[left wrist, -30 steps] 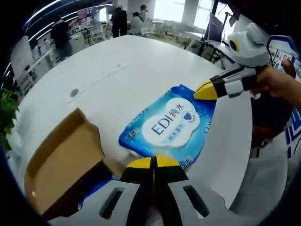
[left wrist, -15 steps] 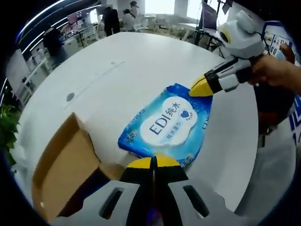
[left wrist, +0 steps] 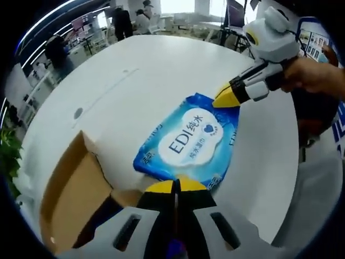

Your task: Operate the shoe box by opening the lid, removing the specified soft item, and placing it in the target area until the item is outside and the box remains undamaged.

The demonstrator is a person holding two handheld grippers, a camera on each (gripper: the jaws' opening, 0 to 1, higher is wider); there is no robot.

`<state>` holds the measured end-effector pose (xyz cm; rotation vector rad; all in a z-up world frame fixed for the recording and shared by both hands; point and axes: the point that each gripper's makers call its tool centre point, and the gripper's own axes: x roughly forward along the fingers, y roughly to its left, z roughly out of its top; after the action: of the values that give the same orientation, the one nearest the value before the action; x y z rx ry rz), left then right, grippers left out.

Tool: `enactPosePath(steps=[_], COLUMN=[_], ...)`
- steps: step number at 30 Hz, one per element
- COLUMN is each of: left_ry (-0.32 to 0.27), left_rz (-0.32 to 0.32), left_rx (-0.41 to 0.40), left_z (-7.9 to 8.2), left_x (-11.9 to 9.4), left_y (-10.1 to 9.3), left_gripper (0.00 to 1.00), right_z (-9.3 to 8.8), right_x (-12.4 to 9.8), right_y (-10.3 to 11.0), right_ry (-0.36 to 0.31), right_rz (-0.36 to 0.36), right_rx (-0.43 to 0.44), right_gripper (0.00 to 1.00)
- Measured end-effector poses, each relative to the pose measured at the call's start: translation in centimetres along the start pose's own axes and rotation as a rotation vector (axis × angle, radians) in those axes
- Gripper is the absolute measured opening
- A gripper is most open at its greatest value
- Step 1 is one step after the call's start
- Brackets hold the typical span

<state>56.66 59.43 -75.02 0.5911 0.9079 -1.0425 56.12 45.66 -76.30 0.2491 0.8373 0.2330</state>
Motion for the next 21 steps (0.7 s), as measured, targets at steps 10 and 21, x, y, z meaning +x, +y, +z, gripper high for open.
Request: enactPosePath(steps=[10,21], left_ry=[0.012,-0.062], left_rz=[-0.015,-0.029], left_rx=[0.041,-0.026], left_z=[-0.3,0.8], left_x=[-0.2,-2.0], left_y=[-0.3,0.1], left_gripper=[0.00,0.07], right_z=[-0.5,-0.4], right_x=[0.0,-0.4], right_y=[-0.1,0.0], right_ry=[0.013,0.006], right_rz=[-0.012,-0.025], right_rx=[-0.001,-0.045], right_gripper=[0.00,0.00])
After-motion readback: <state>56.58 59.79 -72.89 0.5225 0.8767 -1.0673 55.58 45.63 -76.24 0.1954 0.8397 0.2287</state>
